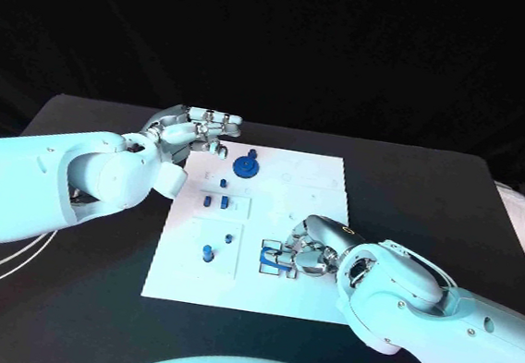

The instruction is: Assemble the parts on the task board

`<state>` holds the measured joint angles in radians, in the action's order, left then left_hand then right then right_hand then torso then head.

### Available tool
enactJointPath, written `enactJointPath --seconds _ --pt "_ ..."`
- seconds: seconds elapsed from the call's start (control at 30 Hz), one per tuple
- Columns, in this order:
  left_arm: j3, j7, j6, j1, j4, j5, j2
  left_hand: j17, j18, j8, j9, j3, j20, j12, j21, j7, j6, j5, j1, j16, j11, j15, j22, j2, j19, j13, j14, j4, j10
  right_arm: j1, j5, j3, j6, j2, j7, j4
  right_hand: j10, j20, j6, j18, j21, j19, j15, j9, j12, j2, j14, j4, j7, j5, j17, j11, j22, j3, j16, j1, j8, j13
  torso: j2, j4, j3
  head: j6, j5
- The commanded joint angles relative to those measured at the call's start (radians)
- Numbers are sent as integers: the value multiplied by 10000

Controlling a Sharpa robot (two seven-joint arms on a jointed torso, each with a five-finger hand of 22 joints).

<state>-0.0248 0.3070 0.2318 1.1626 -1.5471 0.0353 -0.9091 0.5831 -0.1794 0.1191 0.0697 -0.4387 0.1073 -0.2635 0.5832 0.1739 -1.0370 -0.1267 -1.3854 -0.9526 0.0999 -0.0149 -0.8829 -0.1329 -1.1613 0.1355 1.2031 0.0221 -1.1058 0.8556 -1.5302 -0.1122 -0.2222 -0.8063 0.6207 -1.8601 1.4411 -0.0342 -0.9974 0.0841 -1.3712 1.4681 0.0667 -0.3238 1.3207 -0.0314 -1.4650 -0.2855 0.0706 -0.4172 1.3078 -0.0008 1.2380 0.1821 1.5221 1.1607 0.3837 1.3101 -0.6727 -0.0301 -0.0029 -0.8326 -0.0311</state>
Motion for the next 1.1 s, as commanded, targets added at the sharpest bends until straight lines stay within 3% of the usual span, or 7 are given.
enactJointPath --seconds 0.03,0.23,0.4,0.5,0.63,0.9,1.1 --pt "5 42 -153 1 -28 -46 13 -15 -27 37 -15 72 61 -51 -39 -23 85 -20 26 45 -17 8 14 100 -36 15 -84 11 93 3 -215 10 276 25 29 -45 -30 75 -91 -167 1 50 104 -72 -62 -34 -880 -8 -33 77 1755 -81 -11 88 -31 56 109 413 1 -13 4 -15 -7" --pt "5 43 -147 1 -25 -48 2 -15 -27 37 -15 72 61 -51 -39 -23 85 -20 26 45 -17 8 14 100 -36 15 -84 11 93 5 -403 26 401 -3 26 -90 -23 113 -123 -168 5 50 141 -216 -105 -67 -879 -39 -74 318 1748 -121 -10 216 -38 -42 210 409 3 -18 3 -24 -11" --pt "5 40 -147 1 -24 -49 -2 -15 -27 37 -15 72 61 -51 -39 -23 85 -20 26 45 -17 8 14 100 -36 15 -84 11 93 4 -960 34 443 -19 23 -130 -118 122 23 -158 62 22 138 -412 -351 40 -872 -52 -61 1521 1721 -110 -75 648 -61 -536 258 272 -5 -12 8 -34 -14" --pt "5 39 -147 1 -19 -49 -3 -15 -27 37 -15 72 61 -51 -39 -23 85 -20 26 45 -17 8 14 100 -36 15 -84 11 93 4 -1258 35 466 -28 23 -142 -160 116 69 -154 78 14 130 -480 -454 79 -869 -52 -52 1844 1709 -102 -90 737 -72 -628 275 212 -5 -8 9 -40 -21" --pt "5 36 -146 1 -15 -49 -3 -15 -27 37 -15 72 61 -51 -39 -23 85 -20 26 45 -17 8 14 100 -36 15 -84 11 93 3 -1434 36 581 -33 21 -157 -160 115 67 -155 76 15 131 -505 -466 50 -869 -35 -56 1841 1710 -103 -83 726 -73 -589 290 209 -2 -6 -1 -56 -21" --pt "5 33 -149 1 -17 -50 -9 -15 -27 37 -15 72 61 -51 -39 -23 85 -20 26 45 -17 8 14 100 -36 15 -84 11 93 3 -1589 39 1154 -39 24 -159 -110 160 -188 -167 35 44 203 -762 -499 -132 -874 102 -177 924 1720 -201 0 596 -72 32 513 237 1 -10 2 -89 -27" --pt "5 31 -148 1 -20 -50 -12 -15 -27 37 -15 72 61 -51 -39 -23 85 -20 26 45 -17 8 14 100 -36 15 -84 11 93 4 -1625 48 1631 -47 27 -150 -3 207 -360 -194 -44 87 263 -876 -368 -237 -889 132 -263 825 1794 -276 133 533 -29 248 620 357 1 -8 -6 -117 -23"
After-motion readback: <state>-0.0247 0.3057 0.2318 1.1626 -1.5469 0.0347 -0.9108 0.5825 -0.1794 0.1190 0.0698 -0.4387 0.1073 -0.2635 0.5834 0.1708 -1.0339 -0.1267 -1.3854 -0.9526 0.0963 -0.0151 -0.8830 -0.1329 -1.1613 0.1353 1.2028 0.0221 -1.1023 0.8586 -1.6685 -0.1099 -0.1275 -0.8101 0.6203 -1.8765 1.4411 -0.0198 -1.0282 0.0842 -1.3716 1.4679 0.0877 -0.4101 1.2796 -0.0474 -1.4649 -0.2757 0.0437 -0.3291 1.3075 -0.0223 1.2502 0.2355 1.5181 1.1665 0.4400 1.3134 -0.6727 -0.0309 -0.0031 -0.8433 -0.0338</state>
